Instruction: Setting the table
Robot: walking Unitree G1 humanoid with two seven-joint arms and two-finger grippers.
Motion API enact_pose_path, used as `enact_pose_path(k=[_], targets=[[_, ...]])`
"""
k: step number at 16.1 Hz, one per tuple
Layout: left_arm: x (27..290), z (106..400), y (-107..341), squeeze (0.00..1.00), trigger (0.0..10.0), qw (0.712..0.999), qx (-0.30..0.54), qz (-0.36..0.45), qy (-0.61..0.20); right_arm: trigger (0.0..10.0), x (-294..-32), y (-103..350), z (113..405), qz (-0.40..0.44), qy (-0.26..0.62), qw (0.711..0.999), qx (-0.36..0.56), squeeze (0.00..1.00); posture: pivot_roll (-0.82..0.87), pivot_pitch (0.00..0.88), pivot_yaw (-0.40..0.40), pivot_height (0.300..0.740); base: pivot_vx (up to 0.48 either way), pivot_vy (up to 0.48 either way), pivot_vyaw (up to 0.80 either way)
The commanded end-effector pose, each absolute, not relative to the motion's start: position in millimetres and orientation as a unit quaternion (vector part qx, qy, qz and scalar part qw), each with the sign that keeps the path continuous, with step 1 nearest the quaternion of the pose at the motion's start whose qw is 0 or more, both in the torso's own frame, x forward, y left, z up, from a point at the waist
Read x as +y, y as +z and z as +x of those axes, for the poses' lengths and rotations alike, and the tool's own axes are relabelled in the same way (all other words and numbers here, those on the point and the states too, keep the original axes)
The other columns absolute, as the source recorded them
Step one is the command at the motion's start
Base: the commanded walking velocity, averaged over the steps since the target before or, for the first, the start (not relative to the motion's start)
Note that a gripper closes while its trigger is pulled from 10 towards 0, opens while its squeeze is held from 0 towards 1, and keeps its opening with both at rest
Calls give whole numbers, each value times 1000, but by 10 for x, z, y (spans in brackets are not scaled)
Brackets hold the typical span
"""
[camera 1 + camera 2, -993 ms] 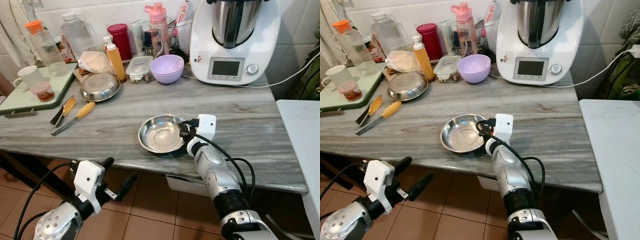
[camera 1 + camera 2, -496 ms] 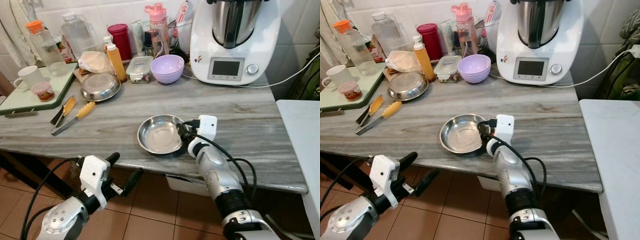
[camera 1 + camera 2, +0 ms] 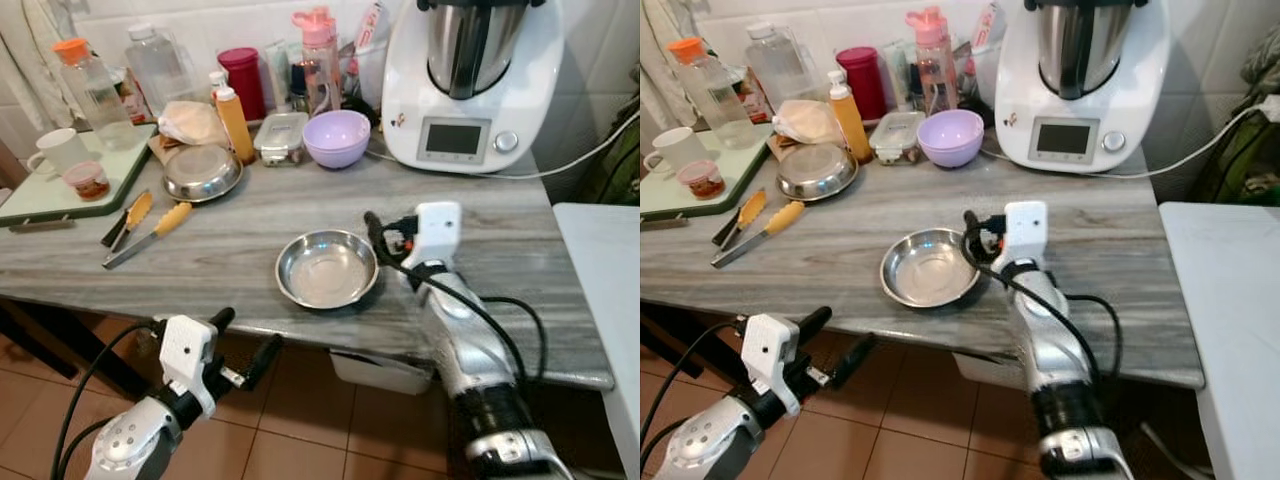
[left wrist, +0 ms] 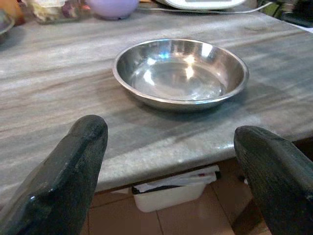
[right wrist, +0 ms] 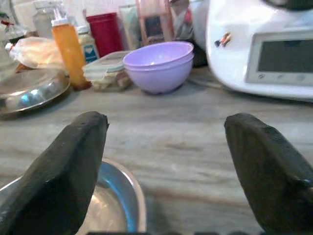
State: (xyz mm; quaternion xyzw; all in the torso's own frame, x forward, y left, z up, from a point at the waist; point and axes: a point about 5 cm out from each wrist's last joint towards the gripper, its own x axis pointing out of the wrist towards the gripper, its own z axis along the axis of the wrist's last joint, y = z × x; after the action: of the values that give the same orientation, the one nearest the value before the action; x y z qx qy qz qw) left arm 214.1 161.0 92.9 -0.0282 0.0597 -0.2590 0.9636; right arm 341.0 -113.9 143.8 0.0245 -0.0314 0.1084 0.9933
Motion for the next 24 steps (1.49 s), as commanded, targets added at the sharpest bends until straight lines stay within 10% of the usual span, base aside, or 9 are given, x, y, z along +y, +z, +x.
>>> enact_pose_path(k=[1, 12, 24], targets=[[1684, 2142, 904, 0, 10000, 968, 63, -18, -242, 10000, -1125, 1443, 3362, 19, 112, 993, -30, 1000, -186, 0, 91, 740, 0, 0, 0], [1780, 2241, 803, 0, 10000, 986, 62, -47, -144, 10000, -1455, 1288, 2912, -62, 102, 993, -20, 1000, -231, 0, 87, 740, 0, 0, 0], [1750, 2082, 878, 0, 10000, 979, 71, -64, -178, 10000, -1547, 1161, 3438, -93, 10, 992, 90, 1000, -155, 72, 91, 740, 0, 0, 0]])
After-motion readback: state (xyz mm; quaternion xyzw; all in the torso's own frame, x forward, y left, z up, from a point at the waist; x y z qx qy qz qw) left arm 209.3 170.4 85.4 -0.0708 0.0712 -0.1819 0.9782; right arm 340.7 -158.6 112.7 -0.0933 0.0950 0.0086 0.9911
